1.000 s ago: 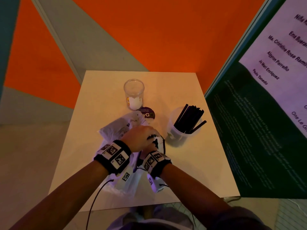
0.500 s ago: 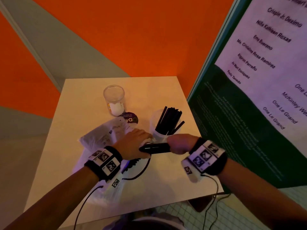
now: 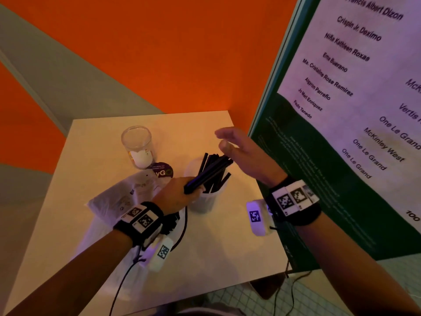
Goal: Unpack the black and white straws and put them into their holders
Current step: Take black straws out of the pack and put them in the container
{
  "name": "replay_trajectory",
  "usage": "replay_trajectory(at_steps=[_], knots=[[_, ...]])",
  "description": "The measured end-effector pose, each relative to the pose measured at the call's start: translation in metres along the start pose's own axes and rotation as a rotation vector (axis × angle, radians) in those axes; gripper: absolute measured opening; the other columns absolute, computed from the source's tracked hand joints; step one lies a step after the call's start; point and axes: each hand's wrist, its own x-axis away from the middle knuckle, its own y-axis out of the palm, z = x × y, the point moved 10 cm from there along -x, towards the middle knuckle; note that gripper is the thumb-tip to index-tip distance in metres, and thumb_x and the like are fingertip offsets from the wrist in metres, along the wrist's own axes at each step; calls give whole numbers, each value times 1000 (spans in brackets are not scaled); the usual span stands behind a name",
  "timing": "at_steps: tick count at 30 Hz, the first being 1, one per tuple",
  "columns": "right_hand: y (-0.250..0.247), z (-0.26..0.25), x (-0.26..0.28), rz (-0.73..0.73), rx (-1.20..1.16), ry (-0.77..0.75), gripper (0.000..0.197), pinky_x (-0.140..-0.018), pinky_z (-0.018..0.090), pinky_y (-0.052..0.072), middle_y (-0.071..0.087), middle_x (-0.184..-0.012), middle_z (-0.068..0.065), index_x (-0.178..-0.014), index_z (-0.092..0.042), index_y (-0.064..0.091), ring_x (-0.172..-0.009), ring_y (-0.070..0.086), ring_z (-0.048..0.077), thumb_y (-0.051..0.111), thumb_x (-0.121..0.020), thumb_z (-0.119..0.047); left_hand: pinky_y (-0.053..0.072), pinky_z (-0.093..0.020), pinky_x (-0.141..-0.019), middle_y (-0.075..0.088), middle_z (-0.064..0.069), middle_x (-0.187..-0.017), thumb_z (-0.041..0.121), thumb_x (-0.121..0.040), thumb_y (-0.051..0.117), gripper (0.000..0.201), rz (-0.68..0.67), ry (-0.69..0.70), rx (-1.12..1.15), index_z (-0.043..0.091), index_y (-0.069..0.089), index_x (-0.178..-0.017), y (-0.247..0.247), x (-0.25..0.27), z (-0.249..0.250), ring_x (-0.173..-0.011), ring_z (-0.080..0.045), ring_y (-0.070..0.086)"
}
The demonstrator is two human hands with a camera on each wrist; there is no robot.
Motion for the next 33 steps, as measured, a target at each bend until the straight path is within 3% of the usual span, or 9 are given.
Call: replay_trajectory(at_steps=[5,8,11,13,15,19,22,28,33], knots=[[20,-1,-6,63,-141,-128,22,-83,9,39,56,-111,-13,-114,-13,55,-97,52,-12,47,-99,-27,44,-4,-62,70,-2,-84,33,-91,60,10,6,-17,-15,27,66,-97,2,-9,3,-73,-3,64],[9,2,-5,174,-499,-186,25,-98,25,46,54,-117,5,-117,-7,46,-119,54,13,55,-93,-8,43,-6,-58,68,3,-74,31,-92,60,8,50,2,25,27,66,-89,-1,-15,9,-64,-4,60],[20,0,-7,155,-661,-235,21,-95,38,50,55,-98,11,-105,-10,46,-103,64,28,54,-92,4,38,-7,-52,60,17,-63,35,-91,60,13,62,49,32,27,58,-81,0,-24,23,-54,3,51],[11,-2,-11,191,-640,-239,17,-86,40,52,53,-88,8,-97,-14,47,-86,65,26,53,-93,2,40,-4,-58,64,21,-76,38,-89,63,7,59,57,78,36,57,-93,0,-28,28,-66,7,58],[-10,-2,-13,273,-601,-239,18,-81,42,51,54,-84,6,-93,-17,47,-79,61,26,54,-92,0,44,-4,-66,65,17,-94,39,-83,69,36,48,52,100,46,48,-112,-1,-31,25,-85,8,60],[-56,15,-12,472,-563,-221,18,-80,42,49,53,-83,6,-93,-16,47,-76,59,23,55,-91,0,39,-17,-90,47,7,-127,30,-80,74,74,72,1,-164,27,32,-140,-11,-26,-1,-112,-2,47],[-59,32,-14,520,-424,-173,25,-81,42,48,54,-78,3,-96,-20,46,-75,58,23,56,-90,2,36,-31,-99,43,-2,-137,29,-82,71,68,68,37,-431,18,37,-139,-15,-12,-17,-125,-19,41],[-40,63,-19,507,-258,-53,28,-85,52,49,54,-85,13,-93,-28,49,-84,58,38,60,-88,-3,35,-28,-102,46,-2,-133,27,-79,73,48,-11,165,-513,17,54,-123,-6,10,-18,-119,-13,42],[-33,78,-31,417,-68,11,26,-96,33,43,56,-117,-6,-117,-26,53,-110,52,10,54,-93,-39,19,-21,-107,33,10,-143,38,-85,65,27,-200,217,-533,29,64,-111,13,29,-25,-131,-5,26]])
